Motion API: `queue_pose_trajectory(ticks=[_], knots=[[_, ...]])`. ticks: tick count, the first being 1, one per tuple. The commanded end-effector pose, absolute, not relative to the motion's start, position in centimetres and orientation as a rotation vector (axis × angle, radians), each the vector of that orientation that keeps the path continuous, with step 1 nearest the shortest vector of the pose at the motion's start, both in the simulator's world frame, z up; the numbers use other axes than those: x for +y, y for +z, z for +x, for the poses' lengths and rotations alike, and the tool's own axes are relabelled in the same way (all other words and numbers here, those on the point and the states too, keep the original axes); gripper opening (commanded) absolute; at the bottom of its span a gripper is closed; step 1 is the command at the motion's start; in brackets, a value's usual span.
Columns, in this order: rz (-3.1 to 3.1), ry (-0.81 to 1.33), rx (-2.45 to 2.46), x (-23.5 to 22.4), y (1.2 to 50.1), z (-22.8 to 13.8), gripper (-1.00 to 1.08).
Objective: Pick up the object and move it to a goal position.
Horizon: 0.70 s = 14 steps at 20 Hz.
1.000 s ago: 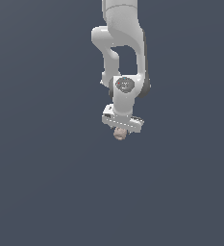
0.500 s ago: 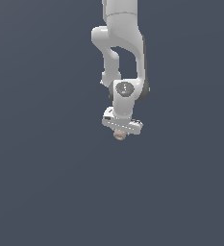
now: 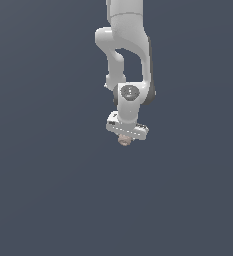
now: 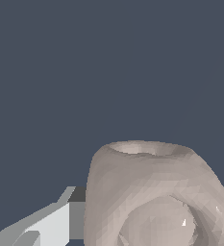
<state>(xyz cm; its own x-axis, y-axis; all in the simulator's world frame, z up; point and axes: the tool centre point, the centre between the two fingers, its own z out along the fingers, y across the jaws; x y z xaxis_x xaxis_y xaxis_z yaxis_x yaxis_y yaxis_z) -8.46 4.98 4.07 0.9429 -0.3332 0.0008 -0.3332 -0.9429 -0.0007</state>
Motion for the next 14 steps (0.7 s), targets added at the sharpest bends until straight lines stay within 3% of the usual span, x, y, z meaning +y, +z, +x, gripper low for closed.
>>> queue_pose_trajectory(ticks=[1, 14], knots=[[-3.096, -0.001, 0.531, 4.8, 4.2, -8.5, -1.00], [-3.095, -0.001, 0.531, -0.4, 10.3, -8.8, -1.00]])
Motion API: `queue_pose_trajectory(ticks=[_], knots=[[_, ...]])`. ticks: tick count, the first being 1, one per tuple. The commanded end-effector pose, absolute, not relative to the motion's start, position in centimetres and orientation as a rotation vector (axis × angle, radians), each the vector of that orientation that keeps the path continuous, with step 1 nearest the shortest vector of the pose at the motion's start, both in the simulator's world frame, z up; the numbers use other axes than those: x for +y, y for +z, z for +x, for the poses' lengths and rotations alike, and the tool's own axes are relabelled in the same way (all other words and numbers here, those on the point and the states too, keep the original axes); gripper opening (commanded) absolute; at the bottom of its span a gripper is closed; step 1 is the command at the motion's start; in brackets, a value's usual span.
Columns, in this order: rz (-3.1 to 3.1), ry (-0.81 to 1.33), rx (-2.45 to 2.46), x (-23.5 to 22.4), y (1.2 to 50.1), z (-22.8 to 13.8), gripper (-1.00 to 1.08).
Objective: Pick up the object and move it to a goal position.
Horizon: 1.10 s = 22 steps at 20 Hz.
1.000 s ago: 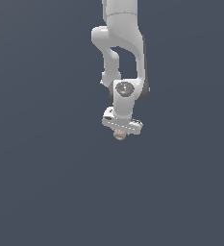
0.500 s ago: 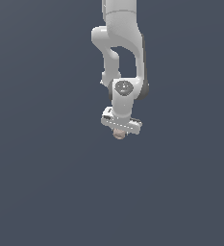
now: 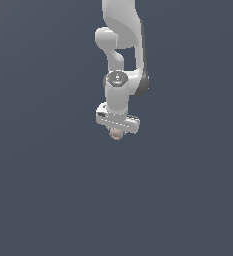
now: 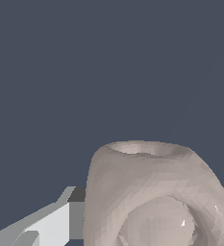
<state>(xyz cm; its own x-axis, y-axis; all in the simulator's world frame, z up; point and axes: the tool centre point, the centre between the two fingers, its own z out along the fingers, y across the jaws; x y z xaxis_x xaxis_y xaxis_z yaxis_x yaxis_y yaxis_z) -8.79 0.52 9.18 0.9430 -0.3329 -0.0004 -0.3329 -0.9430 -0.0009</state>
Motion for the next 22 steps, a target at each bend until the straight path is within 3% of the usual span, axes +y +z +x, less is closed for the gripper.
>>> queue_pose_trajectory(ticks=[1, 14, 22], knots=[[-3.094, -0.001, 0.531, -1.2, 11.1, -8.9, -1.00], [-3.094, 0.000, 0.532, -11.0, 22.6, -9.3, -1.00], [-3.095, 0.000, 0.532, -14.5, 26.6, -9.1, -1.00]])
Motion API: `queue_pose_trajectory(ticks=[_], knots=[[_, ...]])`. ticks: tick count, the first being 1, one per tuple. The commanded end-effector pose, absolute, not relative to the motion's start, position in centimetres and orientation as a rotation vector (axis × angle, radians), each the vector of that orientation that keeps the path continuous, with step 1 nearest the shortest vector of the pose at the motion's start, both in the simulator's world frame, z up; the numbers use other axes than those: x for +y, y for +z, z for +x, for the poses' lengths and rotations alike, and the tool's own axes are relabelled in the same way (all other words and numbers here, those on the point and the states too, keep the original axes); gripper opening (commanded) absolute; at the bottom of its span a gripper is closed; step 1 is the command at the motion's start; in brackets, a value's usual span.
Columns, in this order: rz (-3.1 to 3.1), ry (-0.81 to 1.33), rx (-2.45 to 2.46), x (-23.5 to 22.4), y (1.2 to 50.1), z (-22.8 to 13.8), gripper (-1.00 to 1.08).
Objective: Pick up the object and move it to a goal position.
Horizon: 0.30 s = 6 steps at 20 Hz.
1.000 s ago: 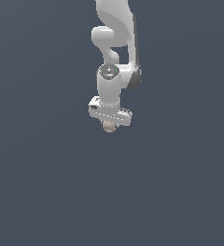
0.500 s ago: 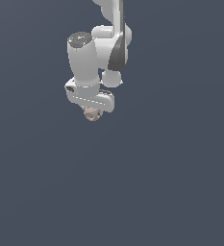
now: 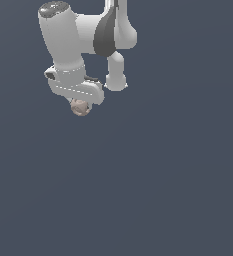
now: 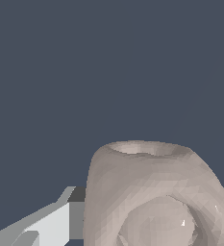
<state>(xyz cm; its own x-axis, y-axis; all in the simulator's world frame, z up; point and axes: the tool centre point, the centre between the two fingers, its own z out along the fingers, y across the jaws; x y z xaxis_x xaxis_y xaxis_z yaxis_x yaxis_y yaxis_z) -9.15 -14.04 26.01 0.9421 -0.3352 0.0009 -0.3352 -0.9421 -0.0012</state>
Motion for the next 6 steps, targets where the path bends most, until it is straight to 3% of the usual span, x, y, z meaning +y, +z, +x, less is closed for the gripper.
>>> queue_pose_trajectory(ticks=[1, 6], knots=[[-3.095, 0.000, 0.532, -14.77, 26.87, -9.12, -1.00], [-3.096, 0.000, 0.532, -15.30, 27.49, -9.06, -1.00]])
